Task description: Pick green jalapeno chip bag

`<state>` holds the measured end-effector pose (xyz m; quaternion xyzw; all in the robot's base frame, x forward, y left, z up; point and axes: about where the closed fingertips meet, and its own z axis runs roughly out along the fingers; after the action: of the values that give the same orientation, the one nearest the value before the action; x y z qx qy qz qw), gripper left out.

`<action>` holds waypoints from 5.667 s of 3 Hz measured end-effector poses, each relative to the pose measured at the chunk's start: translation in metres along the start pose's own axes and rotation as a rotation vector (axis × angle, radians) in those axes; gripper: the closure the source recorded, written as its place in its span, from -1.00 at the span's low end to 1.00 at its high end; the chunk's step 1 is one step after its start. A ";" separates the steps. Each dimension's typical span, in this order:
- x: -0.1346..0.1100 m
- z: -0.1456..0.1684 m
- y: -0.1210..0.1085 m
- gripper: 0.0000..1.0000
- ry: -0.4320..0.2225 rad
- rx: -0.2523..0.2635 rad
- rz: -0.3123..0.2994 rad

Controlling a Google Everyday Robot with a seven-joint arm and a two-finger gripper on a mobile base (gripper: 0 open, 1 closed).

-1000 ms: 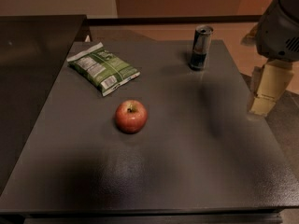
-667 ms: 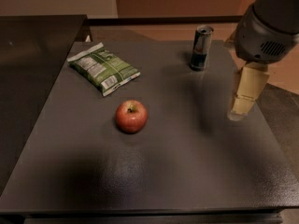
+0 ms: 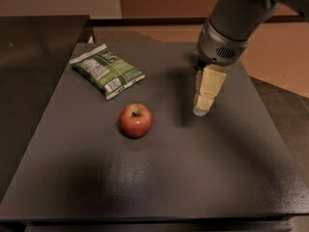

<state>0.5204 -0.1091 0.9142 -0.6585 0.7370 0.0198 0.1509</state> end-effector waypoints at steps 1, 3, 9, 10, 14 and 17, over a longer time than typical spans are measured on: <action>-0.024 0.019 -0.030 -1.00 -0.044 0.014 0.041; -0.063 0.059 -0.081 -1.00 -0.114 0.011 0.157; -0.192 0.137 -0.095 -1.00 -0.232 -0.140 0.178; -0.200 0.139 -0.093 -0.63 -0.234 -0.170 0.180; -0.195 0.102 -0.088 1.00 -0.205 -0.183 0.158; -0.223 -0.020 -0.085 1.00 -0.293 -0.120 0.053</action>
Offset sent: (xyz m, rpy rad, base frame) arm 0.1102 0.0623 -0.0232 0.1565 0.0090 -0.1592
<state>0.6192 0.0905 1.0036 -0.6367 0.7218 0.1637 0.2165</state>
